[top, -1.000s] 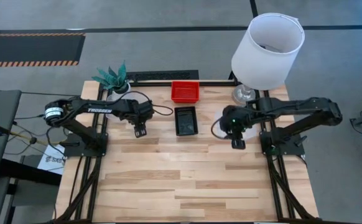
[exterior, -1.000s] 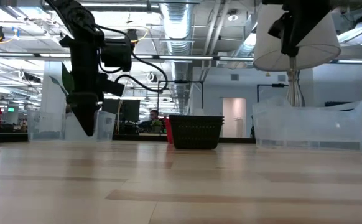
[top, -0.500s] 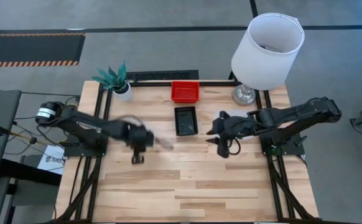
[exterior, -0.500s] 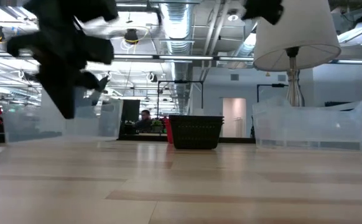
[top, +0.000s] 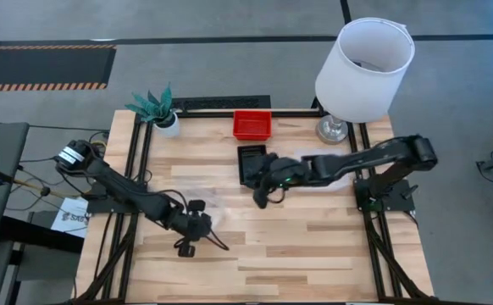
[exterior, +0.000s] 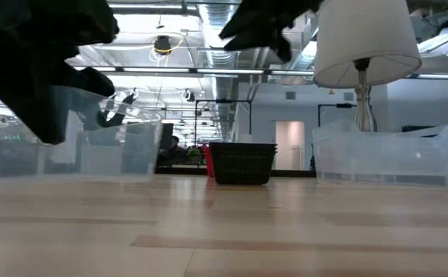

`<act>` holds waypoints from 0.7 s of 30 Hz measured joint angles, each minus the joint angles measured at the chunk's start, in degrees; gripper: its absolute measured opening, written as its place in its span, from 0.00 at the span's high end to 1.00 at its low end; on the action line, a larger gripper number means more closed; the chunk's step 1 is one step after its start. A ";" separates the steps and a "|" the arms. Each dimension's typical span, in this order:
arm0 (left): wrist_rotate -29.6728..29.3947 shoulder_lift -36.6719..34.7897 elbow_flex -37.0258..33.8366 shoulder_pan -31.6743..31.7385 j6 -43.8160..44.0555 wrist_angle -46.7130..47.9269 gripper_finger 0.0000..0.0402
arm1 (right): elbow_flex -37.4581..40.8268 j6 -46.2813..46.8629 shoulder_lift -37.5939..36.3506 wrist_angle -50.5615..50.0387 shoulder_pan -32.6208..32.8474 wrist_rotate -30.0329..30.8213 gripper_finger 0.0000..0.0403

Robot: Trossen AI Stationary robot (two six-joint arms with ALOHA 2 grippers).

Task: Stack baskets by color
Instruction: Stack the left transparent bin on top of the right transparent bins

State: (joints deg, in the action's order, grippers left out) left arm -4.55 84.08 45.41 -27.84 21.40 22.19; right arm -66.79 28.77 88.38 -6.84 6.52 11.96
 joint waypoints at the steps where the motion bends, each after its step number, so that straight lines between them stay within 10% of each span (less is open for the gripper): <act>1: -0.10 -0.08 -0.10 -0.26 -0.17 0.76 0.98 | -0.32 0.38 2.10 0.54 0.21 0.13 0.70; 13: 2.55 -0.50 0.71 -0.31 -4.91 -1.77 0.58 | -5.74 -0.39 18.32 8.22 1.12 0.18 0.58; 21: 4.25 -2.12 11.17 0.88 -6.51 18.49 0.42 | -14.66 -2.79 26.63 6.36 0.17 0.42 0.46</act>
State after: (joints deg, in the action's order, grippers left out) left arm -0.31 81.95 56.58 -26.96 14.89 40.69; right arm -81.45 25.99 115.01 -0.49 6.69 12.38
